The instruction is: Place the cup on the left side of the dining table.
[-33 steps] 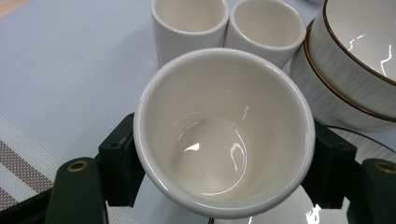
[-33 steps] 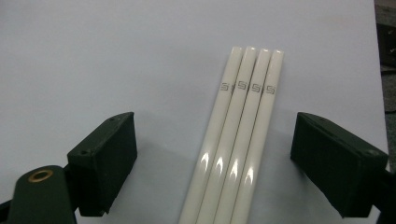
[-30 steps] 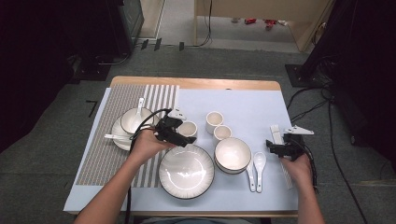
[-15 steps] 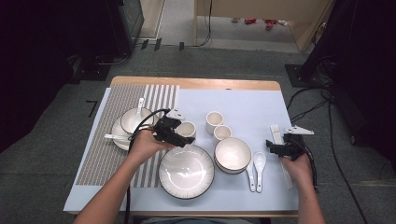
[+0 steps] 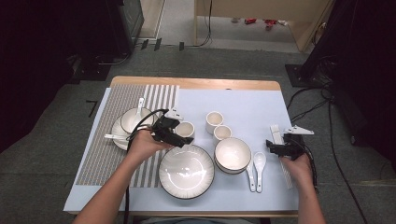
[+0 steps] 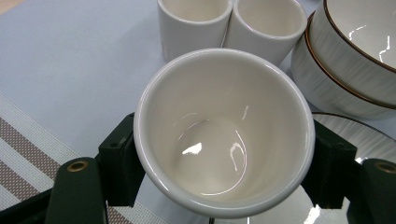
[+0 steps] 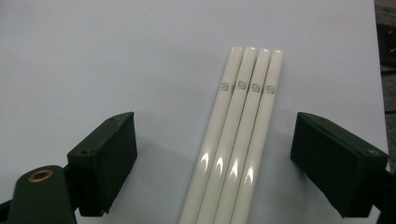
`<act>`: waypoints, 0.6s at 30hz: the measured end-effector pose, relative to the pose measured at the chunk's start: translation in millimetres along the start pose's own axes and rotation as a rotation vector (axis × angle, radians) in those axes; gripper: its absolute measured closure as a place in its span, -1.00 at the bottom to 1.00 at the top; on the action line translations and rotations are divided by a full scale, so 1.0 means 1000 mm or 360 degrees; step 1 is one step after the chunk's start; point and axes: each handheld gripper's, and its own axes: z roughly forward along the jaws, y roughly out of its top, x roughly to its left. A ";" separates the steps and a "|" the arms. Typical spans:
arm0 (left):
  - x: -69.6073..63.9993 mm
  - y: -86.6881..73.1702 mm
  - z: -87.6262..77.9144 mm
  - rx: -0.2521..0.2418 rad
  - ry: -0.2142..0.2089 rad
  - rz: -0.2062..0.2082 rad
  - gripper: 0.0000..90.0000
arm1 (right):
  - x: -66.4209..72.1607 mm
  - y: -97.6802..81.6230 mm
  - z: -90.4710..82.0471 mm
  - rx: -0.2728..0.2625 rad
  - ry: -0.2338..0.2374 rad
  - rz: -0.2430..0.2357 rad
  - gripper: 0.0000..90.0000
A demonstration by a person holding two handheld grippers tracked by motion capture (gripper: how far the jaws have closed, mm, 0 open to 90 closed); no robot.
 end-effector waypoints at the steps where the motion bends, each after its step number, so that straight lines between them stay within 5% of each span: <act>1: 0.000 0.000 0.000 0.0003 0.0001 0.0006 -0.38 | 0.000 0.000 0.000 0.0000 0.0000 0.0000 -0.69; 18: -0.002 0.001 -0.003 0.0021 0.0018 0.0011 -0.38 | 0.000 0.000 0.000 0.0000 0.0000 0.0000 -0.69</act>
